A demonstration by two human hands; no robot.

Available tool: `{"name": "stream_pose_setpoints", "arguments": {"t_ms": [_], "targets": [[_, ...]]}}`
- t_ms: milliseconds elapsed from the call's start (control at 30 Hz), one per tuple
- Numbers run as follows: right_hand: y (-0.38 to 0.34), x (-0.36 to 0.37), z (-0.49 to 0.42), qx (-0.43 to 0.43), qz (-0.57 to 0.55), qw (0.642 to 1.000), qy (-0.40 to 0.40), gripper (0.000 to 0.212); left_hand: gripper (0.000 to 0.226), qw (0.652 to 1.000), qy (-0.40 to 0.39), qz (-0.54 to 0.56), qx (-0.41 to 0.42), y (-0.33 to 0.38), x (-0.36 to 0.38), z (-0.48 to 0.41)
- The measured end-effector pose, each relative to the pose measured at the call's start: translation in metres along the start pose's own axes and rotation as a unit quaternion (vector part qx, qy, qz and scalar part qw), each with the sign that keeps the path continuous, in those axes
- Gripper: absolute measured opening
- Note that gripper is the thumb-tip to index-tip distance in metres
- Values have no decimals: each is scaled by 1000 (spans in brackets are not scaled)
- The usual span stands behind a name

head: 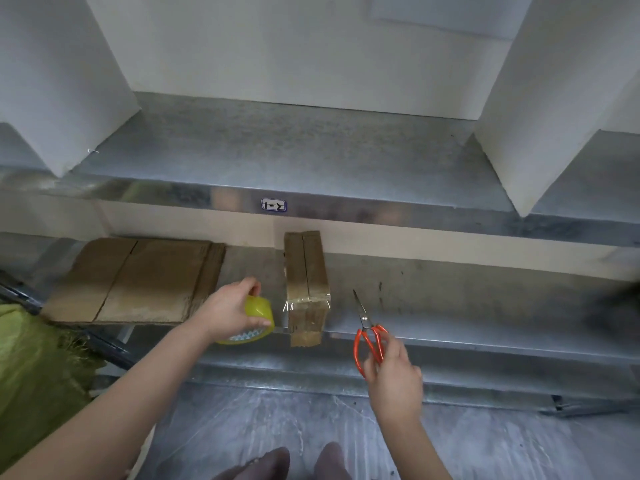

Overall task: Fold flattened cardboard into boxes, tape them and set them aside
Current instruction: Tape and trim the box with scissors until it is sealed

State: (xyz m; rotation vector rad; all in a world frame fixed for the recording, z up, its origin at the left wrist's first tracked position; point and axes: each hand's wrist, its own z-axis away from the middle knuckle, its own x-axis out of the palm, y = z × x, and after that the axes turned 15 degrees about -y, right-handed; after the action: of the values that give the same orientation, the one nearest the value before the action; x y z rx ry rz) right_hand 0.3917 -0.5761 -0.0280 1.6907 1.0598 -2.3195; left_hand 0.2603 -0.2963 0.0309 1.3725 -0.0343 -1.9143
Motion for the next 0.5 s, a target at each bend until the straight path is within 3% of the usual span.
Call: {"name": "stream_pose_setpoints", "arguments": {"t_ms": [300,500], "targets": [[-85,-6,65,18,-140,979,-146,54,56,999,-9,8,50,-5,-9,6],[-113,11,67,60,-262,932,-245,47,56,998,-10,10,66,-14,-7,4]]}}
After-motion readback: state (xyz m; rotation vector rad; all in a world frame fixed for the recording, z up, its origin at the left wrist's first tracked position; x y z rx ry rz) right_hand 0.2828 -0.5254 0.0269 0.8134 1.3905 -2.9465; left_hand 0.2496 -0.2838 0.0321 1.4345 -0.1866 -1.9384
